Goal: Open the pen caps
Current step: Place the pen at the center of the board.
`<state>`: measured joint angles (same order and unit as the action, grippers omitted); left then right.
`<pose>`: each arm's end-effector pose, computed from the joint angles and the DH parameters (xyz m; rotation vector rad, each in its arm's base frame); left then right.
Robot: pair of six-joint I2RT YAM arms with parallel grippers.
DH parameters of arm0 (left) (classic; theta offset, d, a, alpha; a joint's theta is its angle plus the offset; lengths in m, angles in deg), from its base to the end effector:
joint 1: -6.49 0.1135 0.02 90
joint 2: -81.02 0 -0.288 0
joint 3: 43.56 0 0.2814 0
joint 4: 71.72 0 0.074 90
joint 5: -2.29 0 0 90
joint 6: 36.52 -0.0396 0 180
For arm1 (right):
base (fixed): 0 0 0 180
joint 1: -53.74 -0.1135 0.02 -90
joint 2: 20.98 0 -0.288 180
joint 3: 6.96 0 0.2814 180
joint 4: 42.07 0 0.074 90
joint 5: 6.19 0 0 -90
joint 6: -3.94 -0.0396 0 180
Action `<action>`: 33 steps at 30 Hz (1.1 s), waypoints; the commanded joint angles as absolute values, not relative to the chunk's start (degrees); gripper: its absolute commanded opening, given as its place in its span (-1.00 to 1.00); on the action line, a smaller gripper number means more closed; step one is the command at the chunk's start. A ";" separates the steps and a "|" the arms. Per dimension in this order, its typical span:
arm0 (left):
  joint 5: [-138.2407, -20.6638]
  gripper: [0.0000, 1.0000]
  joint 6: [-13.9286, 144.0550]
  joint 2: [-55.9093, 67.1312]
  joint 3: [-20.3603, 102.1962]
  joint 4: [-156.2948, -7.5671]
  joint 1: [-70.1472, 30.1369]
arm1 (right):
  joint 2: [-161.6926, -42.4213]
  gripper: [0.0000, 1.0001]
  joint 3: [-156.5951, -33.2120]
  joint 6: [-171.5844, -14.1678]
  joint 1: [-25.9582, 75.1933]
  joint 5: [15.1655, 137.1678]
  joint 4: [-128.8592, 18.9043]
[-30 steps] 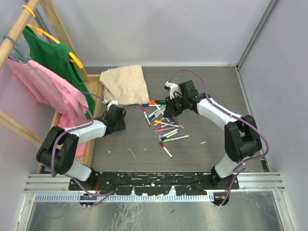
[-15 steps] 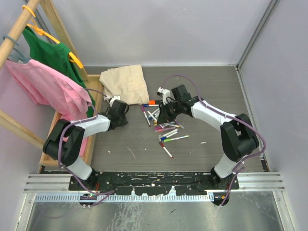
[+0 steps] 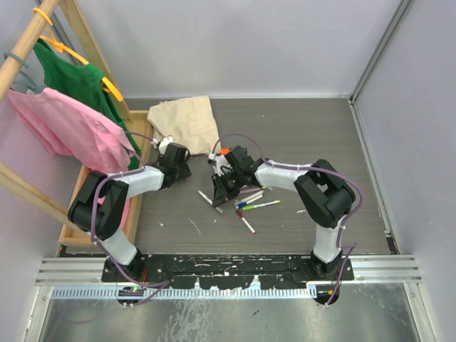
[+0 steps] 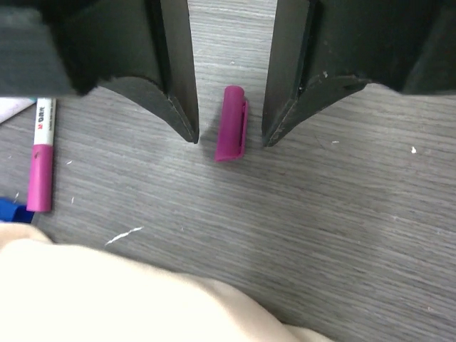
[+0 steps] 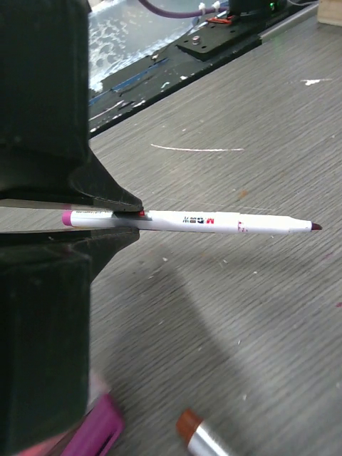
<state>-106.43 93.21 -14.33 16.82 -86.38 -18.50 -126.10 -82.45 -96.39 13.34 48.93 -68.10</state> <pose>0.3223 -0.1362 0.1540 -0.4477 2.3387 -0.1368 0.2898 0.2764 0.1645 -0.9343 2.4885 1.1012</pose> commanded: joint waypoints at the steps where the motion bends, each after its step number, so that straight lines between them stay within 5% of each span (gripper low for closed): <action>1: -105.40 -0.11 96.05 -13.79 16.42 -82.64 -17.03 | -128.47 -0.99 -83.11 -104.22 11.38 49.09 -61.48; 6: -103.97 0.11 96.55 -10.35 13.77 -81.06 -16.53 | -129.19 -0.99 -84.12 -108.24 8.57 54.82 -59.67; 23: -106.52 0.12 94.71 7.10 5.47 -85.34 -16.53 | -132.36 -0.92 -85.56 -124.88 1.50 69.13 -55.07; 33: -105.75 0.11 94.44 7.01 4.19 -85.20 -16.53 | -134.71 -0.54 -88.15 -122.77 0.24 71.87 -59.14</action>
